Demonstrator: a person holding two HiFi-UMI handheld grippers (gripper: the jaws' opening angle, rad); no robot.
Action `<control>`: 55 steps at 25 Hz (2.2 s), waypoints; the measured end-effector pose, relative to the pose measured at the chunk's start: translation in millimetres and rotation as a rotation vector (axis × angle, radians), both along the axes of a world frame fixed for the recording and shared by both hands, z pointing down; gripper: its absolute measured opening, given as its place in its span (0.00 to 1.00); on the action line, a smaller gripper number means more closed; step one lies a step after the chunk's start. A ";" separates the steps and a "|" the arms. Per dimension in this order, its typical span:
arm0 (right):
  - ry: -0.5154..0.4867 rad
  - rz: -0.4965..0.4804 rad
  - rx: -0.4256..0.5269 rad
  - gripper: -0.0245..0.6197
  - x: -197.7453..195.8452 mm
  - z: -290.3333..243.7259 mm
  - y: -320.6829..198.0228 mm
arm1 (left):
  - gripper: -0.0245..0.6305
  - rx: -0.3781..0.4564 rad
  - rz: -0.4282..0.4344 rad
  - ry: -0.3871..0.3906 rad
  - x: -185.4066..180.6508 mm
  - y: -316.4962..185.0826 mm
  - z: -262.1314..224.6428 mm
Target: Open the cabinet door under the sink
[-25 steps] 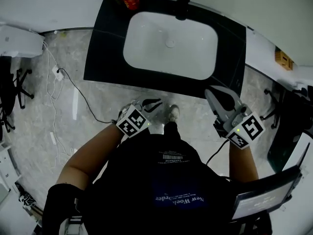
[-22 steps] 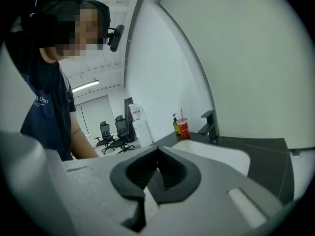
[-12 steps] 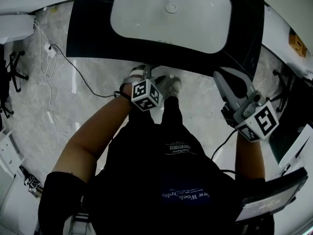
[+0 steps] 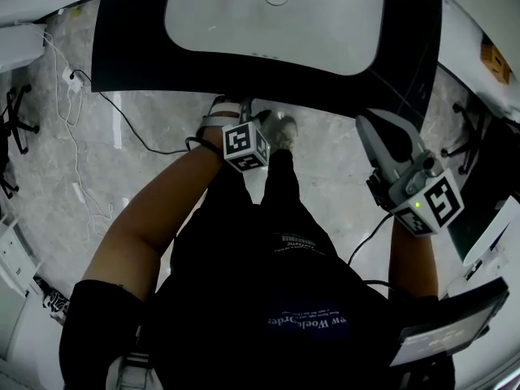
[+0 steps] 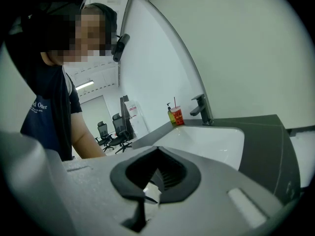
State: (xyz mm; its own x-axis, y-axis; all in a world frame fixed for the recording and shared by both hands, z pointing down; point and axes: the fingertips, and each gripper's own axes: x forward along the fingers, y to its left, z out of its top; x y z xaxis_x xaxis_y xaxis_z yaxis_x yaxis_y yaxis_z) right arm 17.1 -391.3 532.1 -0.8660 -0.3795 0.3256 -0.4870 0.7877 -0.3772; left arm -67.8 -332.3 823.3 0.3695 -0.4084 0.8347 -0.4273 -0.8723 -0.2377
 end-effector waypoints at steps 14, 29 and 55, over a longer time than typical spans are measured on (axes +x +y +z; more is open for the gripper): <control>0.016 0.011 -0.019 0.04 15.4 1.5 14.0 | 0.39 -0.243 0.147 -0.108 -0.5 25.0 4.0; 0.059 -0.004 0.019 0.04 70.3 -9.9 20.7 | 0.18 -0.330 0.136 -0.260 21.7 39.5 48.1; 0.112 -0.023 0.112 0.04 129.7 -14.8 -20.4 | 0.14 -0.437 -0.144 -0.187 58.1 124.3 51.7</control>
State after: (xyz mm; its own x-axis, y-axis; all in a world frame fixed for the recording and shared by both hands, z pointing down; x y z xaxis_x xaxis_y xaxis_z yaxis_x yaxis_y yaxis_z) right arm 146.8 -411.7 517.2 -0.8358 -0.3989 0.3774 -0.5021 0.8333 -0.2312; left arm -9.7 -208.0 875.0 0.1622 -0.0419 0.9859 -0.5360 -0.8426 0.0524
